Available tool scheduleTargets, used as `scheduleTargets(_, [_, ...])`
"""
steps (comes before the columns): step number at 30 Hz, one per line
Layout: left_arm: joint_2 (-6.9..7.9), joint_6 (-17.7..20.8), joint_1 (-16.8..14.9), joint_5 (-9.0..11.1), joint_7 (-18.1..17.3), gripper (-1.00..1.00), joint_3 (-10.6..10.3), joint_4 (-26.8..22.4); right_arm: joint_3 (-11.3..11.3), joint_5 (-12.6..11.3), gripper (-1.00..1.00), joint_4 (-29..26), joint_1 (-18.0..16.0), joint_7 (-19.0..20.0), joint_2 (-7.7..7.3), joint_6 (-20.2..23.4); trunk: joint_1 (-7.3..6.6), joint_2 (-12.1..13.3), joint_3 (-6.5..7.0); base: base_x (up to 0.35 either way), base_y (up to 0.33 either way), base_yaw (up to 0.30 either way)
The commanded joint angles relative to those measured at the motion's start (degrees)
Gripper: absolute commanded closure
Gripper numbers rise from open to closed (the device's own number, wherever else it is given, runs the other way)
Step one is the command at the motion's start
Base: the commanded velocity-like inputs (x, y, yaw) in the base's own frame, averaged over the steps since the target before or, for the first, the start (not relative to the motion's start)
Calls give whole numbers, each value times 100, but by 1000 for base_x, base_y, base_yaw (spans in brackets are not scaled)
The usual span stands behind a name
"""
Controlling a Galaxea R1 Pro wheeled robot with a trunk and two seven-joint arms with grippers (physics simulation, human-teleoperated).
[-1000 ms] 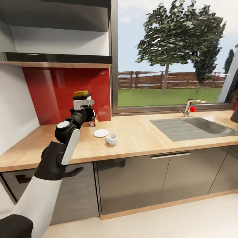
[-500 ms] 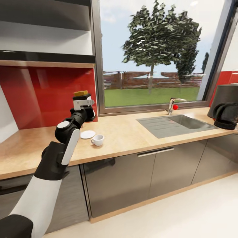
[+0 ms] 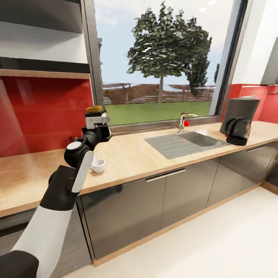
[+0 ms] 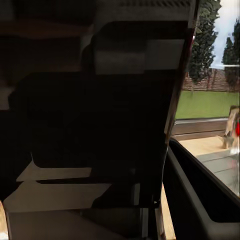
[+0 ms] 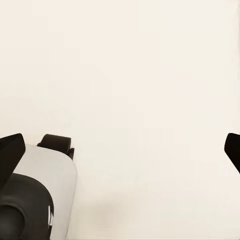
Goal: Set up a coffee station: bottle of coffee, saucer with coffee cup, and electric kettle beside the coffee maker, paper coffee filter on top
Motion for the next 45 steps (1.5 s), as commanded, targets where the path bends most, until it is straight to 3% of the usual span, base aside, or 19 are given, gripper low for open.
scheduleTargets(1, [0, 23, -5, 44, 41, 100, -7, -4, 7, 23, -100, -10, 3, -1, -1, -6, 0, -3, -5, 0, 0, -257])
scheduleTargets(30, [0, 20, -5, 45, 43, 100, -7, 57, 7, 30, -100, -10, 3, -1, -4, -9, 0, -3, -5, 0, 0, -257])
scheduleTargets(45, [0, 26, -5, 45, 43, 100, -7, 61, 7, 30, -100, -9, 3, -10, -1, -12, 0, -3, -5, 96, -64, -168])
